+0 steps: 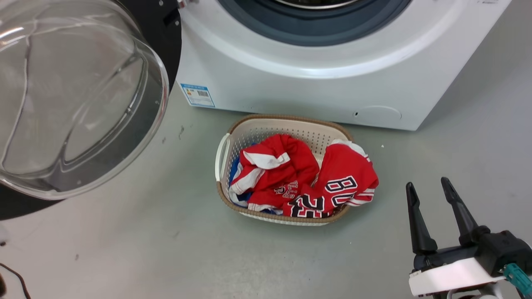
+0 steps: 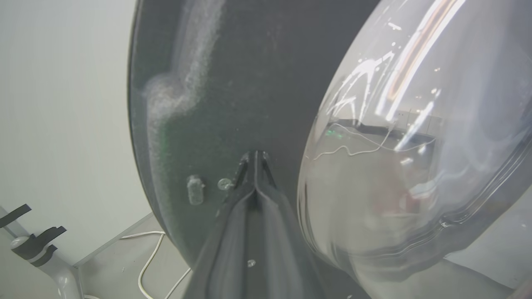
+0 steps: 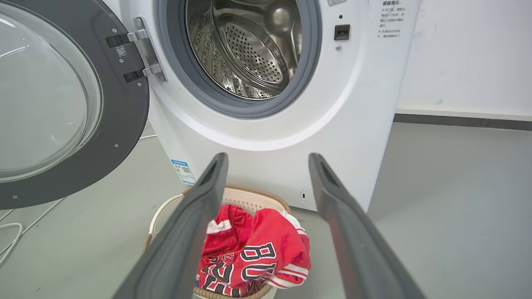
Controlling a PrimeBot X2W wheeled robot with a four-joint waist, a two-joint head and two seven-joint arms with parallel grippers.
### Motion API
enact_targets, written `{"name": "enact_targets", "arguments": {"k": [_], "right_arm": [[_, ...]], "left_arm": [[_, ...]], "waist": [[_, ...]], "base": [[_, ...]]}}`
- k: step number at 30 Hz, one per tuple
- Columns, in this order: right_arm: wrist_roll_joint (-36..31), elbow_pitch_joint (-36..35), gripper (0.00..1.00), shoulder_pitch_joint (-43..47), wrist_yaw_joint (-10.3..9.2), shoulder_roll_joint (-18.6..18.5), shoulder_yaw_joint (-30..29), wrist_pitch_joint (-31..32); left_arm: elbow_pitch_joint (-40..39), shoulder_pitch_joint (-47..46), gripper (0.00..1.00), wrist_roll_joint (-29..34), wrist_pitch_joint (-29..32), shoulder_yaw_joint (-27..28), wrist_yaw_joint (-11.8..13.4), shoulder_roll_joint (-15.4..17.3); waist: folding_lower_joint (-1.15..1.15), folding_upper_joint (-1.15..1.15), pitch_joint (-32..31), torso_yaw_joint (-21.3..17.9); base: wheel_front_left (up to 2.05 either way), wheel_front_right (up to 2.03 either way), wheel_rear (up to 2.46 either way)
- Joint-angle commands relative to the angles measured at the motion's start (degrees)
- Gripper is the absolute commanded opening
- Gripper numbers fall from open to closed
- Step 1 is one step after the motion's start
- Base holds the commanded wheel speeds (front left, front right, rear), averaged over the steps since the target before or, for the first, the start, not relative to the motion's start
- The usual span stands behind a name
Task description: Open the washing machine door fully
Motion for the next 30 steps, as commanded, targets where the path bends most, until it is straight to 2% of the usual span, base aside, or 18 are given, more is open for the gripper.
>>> {"name": "enact_targets", "arguments": {"k": [1,11,18,22,23,25,26,30], "right_arm": [[0.6,0.3,1.0,0.8,-0.01,0.1,0.1,-0.1],[1.8,1.2,1.0,3.4,-0.01,0.1,0.4,-0.1],[2.1,1.3,1.0,6.1,-0.01,0.1,-0.1,-0.1],[2.3,1.2,1.0,7.3,-0.01,0.1,-0.3,-0.1],[2.3,1.1,1.0,7.5,-0.01,0.1,-0.3,-0.1],[2.3,1.0,1.0,7.9,-0.01,0.1,-0.5,-0.1],[2.2,1.0,1.0,7.8,-0.01,0.1,-0.5,-0.1],[2.4,0.8,1.0,8.1,-0.01,0.1,-0.8,-0.1]], "left_arm": [[-1.0,1.9,0.0,1.0,0.1,-0.2,-0.5,-0.8],[-9.7,8.7,0.0,3.7,0.1,-2.2,-2.5,-5.6],[-21.4,16.0,0.0,6.8,0.1,-8.1,-2.6,-11.4],[-25.7,19.7,0.0,7.8,0.1,-12.2,-2.2,-13.3],[-26.5,20.4,0.16,7.8,0.1,-13.2,-2.0,-13.7],[-27.9,21.6,0.75,7.9,0.1,-15.0,-1.6,-14.0],[-28.6,22.2,1.0,7.8,0.1,-15.9,-1.5,-14.1],[-30.1,23.8,1.0,7.3,0.1,-19.6,-0.6,-14.6]], "waist": [[0.0,0.0,-1.9,-0.1],[0.0,0.0,-8.7,-0.5],[0.0,0.0,-12.9,-0.8],[0.0,0.0,-14.3,-1.0],[0.0,0.0,-14.5,-1.1],[0.0,0.0,-15.0,-1.3],[0.0,0.0,-15.2,-1.4],[0.0,0.0,-15.8,-2.1]], "base": [[0.0,0.0,0.0],[0.0,0.0,0.0],[0.0,0.0,0.0],[0.0,0.0,0.0],[0.0,0.0,0.0],[0.0,0.0,0.0],[0.0,0.0,0.0],[0.0,0.0,0.0]]}}
